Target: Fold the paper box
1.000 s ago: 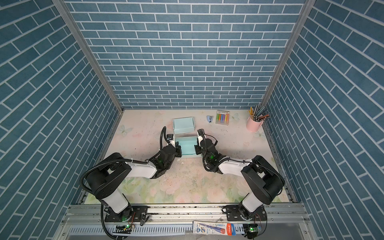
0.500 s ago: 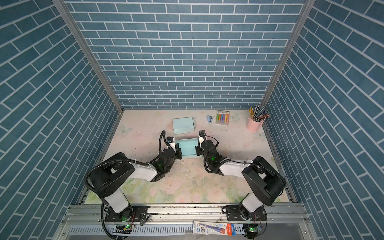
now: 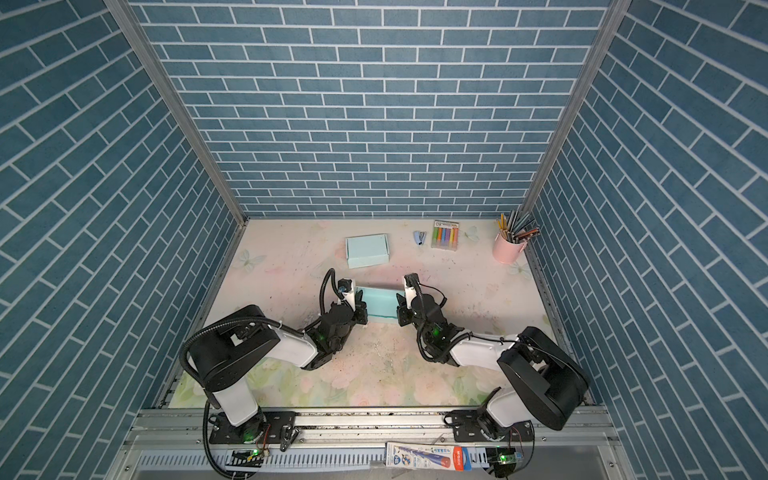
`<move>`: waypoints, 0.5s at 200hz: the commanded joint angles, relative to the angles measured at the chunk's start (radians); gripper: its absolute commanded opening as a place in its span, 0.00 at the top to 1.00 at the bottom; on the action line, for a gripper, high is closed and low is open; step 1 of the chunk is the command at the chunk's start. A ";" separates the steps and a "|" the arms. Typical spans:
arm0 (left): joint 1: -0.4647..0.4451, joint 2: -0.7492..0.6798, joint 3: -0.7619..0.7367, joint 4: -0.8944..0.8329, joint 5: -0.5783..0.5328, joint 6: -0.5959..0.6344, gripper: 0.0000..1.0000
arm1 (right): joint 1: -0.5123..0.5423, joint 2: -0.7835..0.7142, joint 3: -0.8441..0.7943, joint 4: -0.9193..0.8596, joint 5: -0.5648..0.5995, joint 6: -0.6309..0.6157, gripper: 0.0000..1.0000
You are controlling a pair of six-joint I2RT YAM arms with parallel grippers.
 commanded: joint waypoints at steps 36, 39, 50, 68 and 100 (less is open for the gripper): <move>-0.037 0.021 -0.020 0.007 0.056 0.005 1.00 | 0.019 -0.086 -0.084 0.007 -0.077 0.071 0.45; -0.037 0.021 -0.019 0.005 0.057 0.008 1.00 | 0.019 -0.090 -0.086 0.005 -0.080 0.071 0.44; -0.040 0.021 -0.014 -0.004 0.049 0.017 1.00 | 0.019 -0.106 -0.103 0.003 -0.095 0.075 0.40; -0.042 0.020 -0.008 -0.012 0.045 0.021 1.00 | 0.019 -0.148 -0.121 -0.041 -0.093 0.104 0.37; -0.042 0.025 0.000 -0.023 0.043 0.021 1.00 | 0.026 -0.287 -0.148 -0.130 -0.154 0.102 0.30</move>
